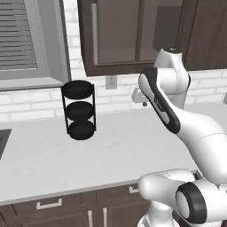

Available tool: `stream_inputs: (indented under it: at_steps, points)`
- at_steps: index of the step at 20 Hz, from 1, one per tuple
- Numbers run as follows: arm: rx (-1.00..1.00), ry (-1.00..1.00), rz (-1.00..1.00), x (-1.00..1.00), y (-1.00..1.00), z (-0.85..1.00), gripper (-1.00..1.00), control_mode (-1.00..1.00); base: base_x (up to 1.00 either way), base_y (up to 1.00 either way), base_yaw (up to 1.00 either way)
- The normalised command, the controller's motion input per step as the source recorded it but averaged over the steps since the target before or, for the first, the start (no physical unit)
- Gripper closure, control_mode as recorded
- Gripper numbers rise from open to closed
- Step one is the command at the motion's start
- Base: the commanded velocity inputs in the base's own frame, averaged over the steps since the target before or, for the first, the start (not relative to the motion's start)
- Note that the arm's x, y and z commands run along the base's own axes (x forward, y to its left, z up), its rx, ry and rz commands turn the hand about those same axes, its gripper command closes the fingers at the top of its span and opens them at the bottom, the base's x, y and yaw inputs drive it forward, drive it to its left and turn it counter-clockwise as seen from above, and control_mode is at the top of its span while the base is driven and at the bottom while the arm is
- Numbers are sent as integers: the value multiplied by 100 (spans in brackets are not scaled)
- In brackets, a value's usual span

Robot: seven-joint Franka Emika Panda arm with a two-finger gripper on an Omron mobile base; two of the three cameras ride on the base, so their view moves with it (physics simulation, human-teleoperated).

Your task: Take a straw from the drawer in front and place it inside the glass cup on the dining counter.

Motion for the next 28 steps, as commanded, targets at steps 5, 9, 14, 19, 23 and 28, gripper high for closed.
stream_inputs:
  at_steps: [5, 9, 14, 19, 23, 28]
  points:
    - [0, 0, 0, 0, 0, 0, -100, 100, -4, 7, -1]
    - [0, 0, 0, 0, 0, 0, -100, 100, -58, 34, -42]
    - [0, 0, 0, 0, 0, 0, -100, 100, -57, 53, -53]
    - [0, 0, 0, 0, 0, 0, -100, 100, -20, 79, -47]
    - [0, 0, 0, 0, 0, 0, -100, 100, -5, 87, -42]
    - [0, 0, 0, 0, 0, 0, -100, 100, -17, 57, -40]
